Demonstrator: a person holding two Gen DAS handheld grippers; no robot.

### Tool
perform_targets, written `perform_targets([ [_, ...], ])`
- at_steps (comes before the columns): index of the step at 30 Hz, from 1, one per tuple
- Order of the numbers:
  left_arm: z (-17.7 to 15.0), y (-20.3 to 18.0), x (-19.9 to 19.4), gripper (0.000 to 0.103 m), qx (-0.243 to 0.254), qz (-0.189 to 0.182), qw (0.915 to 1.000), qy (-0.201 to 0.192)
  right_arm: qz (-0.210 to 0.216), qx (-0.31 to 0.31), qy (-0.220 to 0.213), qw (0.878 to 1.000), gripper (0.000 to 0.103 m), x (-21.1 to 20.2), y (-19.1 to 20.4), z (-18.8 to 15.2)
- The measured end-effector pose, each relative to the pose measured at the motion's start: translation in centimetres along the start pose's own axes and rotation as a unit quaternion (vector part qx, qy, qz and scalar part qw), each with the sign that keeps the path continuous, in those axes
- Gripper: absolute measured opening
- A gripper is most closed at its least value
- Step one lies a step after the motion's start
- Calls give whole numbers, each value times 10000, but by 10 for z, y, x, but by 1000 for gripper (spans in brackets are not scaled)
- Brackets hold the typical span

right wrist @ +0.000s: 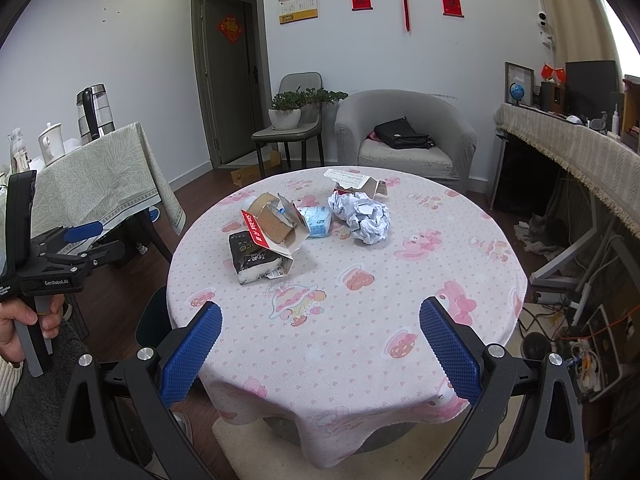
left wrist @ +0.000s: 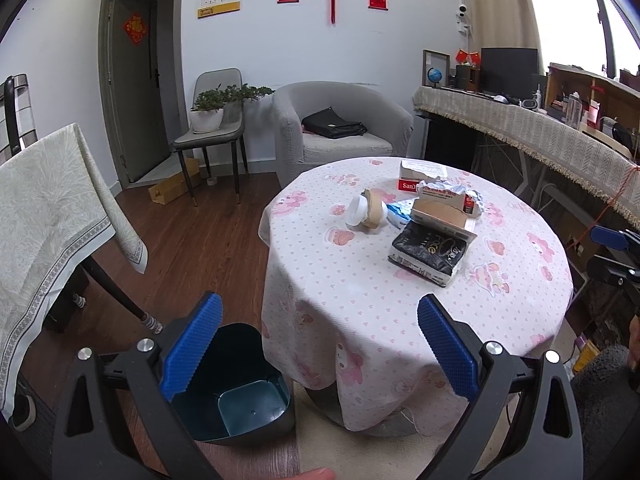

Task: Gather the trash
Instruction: 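Reach the left tool to the black tissue pack and close on it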

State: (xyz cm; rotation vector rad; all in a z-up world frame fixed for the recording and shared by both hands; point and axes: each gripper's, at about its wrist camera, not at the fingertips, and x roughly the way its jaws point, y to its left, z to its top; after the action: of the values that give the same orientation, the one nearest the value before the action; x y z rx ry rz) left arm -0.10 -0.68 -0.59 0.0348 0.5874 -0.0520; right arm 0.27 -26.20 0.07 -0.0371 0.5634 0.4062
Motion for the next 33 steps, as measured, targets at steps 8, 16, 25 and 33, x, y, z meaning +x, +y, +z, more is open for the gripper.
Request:
perform_targets([
  [8, 1, -3, 1, 100, 93, -60, 9999, 108, 63, -35, -43, 10000, 100, -3, -4, -4],
  [16, 2, 1, 6, 100, 29, -397, 9988, 275, 514, 71, -27, 9986, 92, -8, -6, 12],
  [25, 14, -15, 5, 84, 414, -735, 9961, 245, 1065, -132, 218, 9940, 71, 12, -5, 35],
  [33, 18, -38, 35, 88, 1053, -1251, 9857, 417, 1390, -671, 495, 9868, 71, 41, 12, 61],
])
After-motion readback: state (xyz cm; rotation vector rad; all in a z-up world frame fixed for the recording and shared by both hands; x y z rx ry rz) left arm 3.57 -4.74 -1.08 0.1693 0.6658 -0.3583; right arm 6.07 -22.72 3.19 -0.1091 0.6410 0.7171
